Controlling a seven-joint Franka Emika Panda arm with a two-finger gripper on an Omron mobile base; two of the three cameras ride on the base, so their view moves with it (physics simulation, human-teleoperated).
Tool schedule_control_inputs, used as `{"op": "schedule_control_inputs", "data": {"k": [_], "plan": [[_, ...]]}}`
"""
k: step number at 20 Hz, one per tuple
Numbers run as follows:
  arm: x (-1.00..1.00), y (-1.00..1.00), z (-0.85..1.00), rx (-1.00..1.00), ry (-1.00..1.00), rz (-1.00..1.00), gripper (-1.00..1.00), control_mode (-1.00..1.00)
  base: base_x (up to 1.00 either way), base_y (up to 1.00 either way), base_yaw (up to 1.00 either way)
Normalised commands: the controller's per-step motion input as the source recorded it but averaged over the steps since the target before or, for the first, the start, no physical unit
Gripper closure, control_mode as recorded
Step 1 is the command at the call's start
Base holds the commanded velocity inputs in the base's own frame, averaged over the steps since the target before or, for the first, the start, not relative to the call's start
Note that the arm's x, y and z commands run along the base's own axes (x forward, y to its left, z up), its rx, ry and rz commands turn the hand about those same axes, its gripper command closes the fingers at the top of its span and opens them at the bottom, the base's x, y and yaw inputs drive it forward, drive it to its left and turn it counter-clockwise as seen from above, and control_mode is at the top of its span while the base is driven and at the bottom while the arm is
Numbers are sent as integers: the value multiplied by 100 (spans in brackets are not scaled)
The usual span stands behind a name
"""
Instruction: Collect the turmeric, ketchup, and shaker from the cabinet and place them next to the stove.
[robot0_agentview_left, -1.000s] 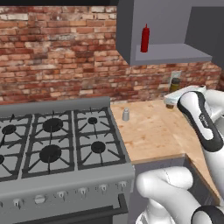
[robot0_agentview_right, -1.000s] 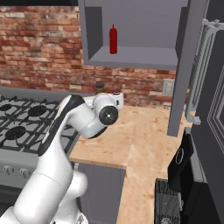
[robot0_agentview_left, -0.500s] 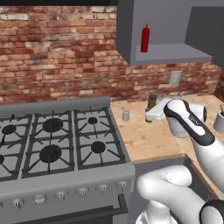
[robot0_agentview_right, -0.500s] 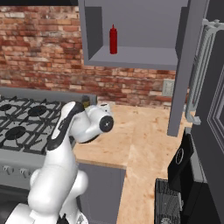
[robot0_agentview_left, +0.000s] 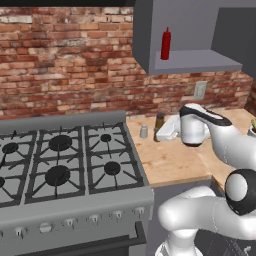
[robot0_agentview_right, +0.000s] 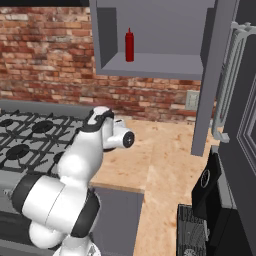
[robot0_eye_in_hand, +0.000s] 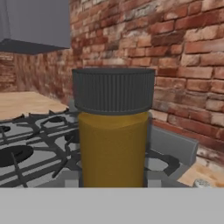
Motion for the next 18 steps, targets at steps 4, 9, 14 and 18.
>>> {"op": "schedule_control_inputs", "data": {"k": [4, 9, 14, 18], "plan": [[47, 0, -50, 0, 0, 16, 100, -100, 0, 0, 0], [38, 0, -43, 0, 0, 11, 100, -100, 0, 0, 0], [34, 0, -30, 0, 0, 8, 100, -100, 0, 0, 0], [31, 3, -33, 0, 0, 4, 100, -100, 0, 0, 0]]}}
